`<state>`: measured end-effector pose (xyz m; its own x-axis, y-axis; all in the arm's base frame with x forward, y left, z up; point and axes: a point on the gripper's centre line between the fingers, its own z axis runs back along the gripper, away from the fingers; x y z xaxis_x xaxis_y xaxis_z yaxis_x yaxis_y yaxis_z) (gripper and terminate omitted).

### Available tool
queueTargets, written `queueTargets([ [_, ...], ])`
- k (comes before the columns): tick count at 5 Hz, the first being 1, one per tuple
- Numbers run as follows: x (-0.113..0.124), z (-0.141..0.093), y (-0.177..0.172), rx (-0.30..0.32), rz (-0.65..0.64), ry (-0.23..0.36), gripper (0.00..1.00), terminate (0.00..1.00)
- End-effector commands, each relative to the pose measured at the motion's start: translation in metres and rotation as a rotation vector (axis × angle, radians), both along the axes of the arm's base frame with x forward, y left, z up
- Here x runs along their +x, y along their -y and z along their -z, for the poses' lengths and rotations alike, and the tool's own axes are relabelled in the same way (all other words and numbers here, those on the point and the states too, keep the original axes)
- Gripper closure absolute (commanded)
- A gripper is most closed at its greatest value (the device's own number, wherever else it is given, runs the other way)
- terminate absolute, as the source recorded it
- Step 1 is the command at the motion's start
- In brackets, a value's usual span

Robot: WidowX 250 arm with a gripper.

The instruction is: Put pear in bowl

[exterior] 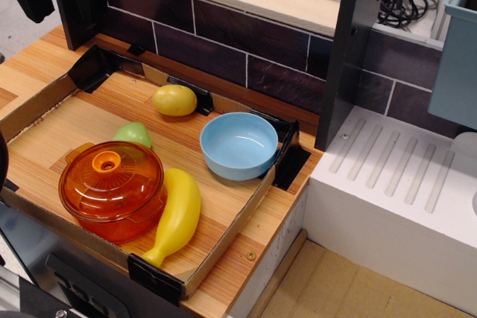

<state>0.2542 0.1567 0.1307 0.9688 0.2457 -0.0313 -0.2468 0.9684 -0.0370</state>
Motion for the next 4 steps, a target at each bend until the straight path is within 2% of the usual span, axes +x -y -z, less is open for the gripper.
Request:
queueTargets([
  [1,0.0,0.0,0.0,0.0,0.0,0.0,0.0,0.0],
  [2,-0.021,0.019,0.029,-0.01,0.161,0.009,0.0,0.0],
  [3,-0.032,0.041,0.047,0.015,0.259,0.043,0.0,0.0],
  [4,-0.026,0.054,0.054,0.059,0.293,0.087,0.0,0.0],
])
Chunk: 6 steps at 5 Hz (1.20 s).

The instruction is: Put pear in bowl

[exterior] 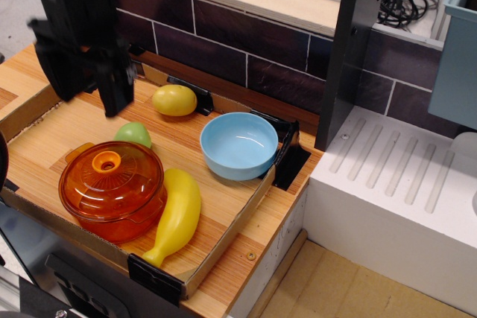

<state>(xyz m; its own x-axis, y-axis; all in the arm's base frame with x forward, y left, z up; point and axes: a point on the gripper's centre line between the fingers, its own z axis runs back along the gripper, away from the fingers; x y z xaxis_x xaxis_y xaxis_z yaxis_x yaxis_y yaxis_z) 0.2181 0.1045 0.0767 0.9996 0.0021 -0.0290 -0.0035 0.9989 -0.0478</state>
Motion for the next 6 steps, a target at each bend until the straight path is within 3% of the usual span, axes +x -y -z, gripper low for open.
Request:
queueTargets([
  [1,0.022,0.005,-0.005,0.073,0.054,0.104,0.0,0.0],
  [2,0.03,0.003,-0.013,0.066,0.003,0.107,0.0,0.0],
  [3,0.029,0.025,-0.012,0.097,0.004,0.075,0.0,0.0],
  [4,0.02,0.046,-0.005,0.067,0.024,0.01,0.0,0.0],
  [6,0.023,0.068,-0.005,0.119,-0.031,0.065,0.0,0.0],
])
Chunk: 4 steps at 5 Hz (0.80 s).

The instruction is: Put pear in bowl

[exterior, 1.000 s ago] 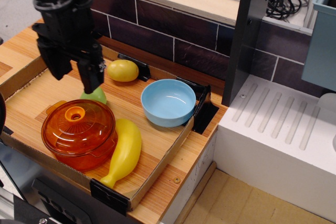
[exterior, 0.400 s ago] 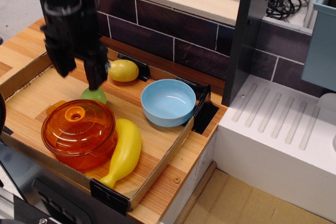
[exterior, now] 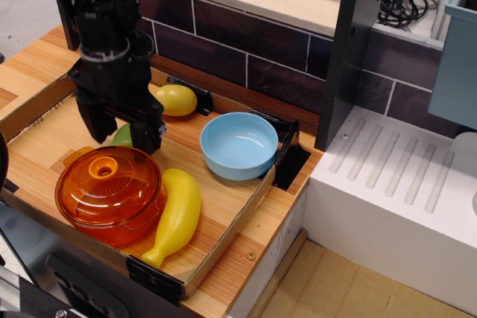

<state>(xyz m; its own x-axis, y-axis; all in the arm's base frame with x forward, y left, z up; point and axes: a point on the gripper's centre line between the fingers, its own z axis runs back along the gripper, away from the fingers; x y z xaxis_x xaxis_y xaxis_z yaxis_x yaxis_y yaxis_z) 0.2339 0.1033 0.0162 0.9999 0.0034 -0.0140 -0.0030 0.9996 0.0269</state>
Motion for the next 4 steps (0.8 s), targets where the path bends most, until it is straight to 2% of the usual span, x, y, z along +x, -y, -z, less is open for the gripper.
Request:
queueTargets([
  [1,0.009,0.016,-0.011,0.075,-0.048,0.051,0.0,0.0],
  [2,0.009,0.016,-0.014,0.097,-0.075,0.071,1.0,0.0],
  [3,0.008,0.005,-0.013,0.092,-0.093,0.078,1.0,0.0],
  [4,0.01,-0.017,-0.003,0.112,-0.131,0.084,1.0,0.0],
])
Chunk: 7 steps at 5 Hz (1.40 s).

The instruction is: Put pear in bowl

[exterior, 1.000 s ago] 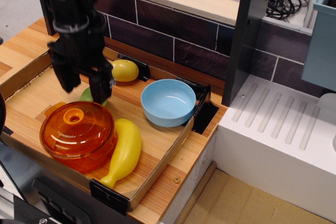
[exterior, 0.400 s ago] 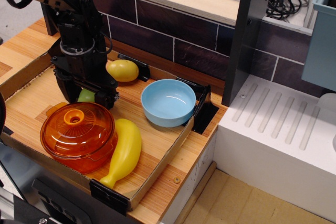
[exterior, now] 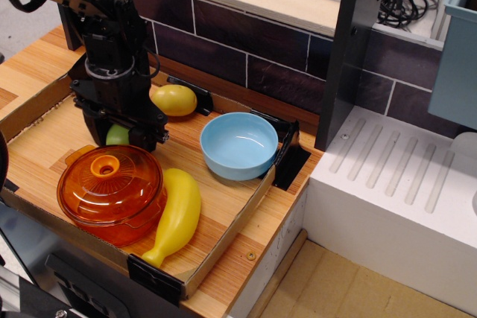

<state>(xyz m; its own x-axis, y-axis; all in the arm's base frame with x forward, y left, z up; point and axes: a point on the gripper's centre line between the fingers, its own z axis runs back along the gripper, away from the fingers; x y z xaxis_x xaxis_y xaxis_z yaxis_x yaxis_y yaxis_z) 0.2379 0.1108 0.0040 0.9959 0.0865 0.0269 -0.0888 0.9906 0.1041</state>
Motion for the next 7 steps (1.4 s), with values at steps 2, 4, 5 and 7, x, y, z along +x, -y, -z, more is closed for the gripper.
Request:
queueTargets([
  [2,0.03,-0.044,0.012,0.106,-0.128,0.112,1.0,0.0],
  [4,0.041,-0.053,0.035,0.024,-0.118,0.109,1.0,0.0],
  [5,0.044,-0.074,0.059,-0.03,-0.098,0.123,1.0,0.0],
  [7,0.056,-0.076,0.088,-0.063,-0.084,0.137,1.0,0.0],
])
